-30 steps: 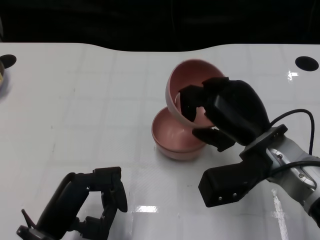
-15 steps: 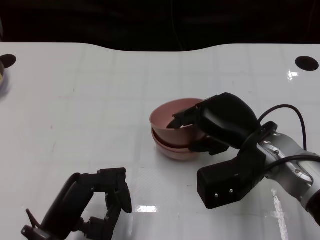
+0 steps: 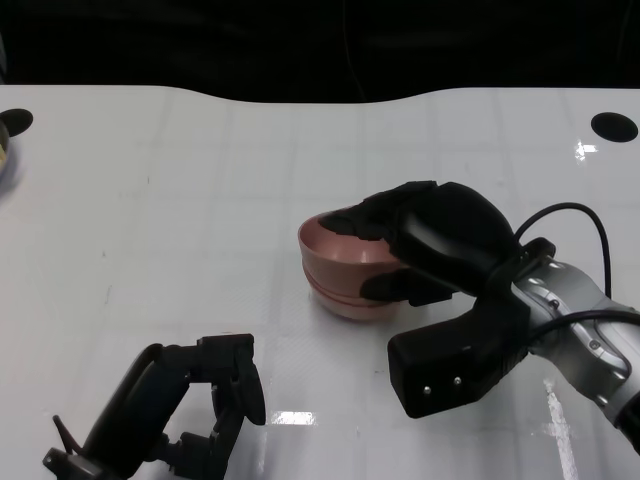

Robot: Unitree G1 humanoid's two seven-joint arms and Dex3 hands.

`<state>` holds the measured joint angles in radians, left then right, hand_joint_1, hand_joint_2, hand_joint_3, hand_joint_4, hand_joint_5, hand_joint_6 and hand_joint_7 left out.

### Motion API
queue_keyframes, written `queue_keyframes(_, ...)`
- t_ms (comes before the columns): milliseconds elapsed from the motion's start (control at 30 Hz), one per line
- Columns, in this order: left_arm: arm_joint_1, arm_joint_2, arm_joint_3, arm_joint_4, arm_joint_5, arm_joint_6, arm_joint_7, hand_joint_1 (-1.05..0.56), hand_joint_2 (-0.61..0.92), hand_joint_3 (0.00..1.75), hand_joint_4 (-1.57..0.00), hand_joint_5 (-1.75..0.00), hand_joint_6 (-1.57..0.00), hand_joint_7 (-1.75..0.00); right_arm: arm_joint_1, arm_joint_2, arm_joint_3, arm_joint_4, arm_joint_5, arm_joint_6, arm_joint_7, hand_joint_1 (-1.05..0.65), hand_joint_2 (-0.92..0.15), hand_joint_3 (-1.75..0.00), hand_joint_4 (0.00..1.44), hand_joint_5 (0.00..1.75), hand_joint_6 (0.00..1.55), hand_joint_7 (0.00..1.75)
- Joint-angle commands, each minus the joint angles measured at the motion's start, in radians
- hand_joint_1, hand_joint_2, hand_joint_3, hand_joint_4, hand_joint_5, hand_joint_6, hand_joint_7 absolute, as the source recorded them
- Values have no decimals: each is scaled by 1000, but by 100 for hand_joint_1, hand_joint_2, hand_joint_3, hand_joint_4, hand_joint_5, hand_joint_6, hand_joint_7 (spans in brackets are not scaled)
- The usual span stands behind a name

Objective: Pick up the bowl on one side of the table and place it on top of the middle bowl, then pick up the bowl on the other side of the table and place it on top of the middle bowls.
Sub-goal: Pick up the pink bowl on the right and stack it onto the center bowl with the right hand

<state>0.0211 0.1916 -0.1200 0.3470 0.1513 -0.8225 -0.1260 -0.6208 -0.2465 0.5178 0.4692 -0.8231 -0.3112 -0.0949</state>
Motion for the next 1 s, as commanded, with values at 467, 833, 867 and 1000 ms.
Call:
queue_keyframes(467, 4, 18, 16, -1, -13, 6, -11, 1, 21, 166, -93, -172, -91, -145, 140, -32, 21, -93, -47, 37, -38, -72, -92, -37, 32, 1, 33, 1)
queue_keyframes(833, 1, 23, 17, 3, -4, 9, -11, 1, 22, 164, -91, -174, -91, -146, 150, -12, 35, -51, -43, 34, -59, -70, -92, -33, 33, 2, 34, 1)
queue_keyframes(867, -2, 23, 16, 10, -5, 4, -11, 1, 22, 164, -92, -174, -91, -146, 147, -9, 36, -44, -42, 33, -64, -70, -92, -33, 31, 1, 32, 0)
queue_keyframes(1000, -6, 23, 15, 18, -4, 3, -11, 1, 22, 163, -93, -172, -91, -146, 144, 5, 33, -33, -43, 27, -101, -68, -92, -31, 23, 0, 23, 0)
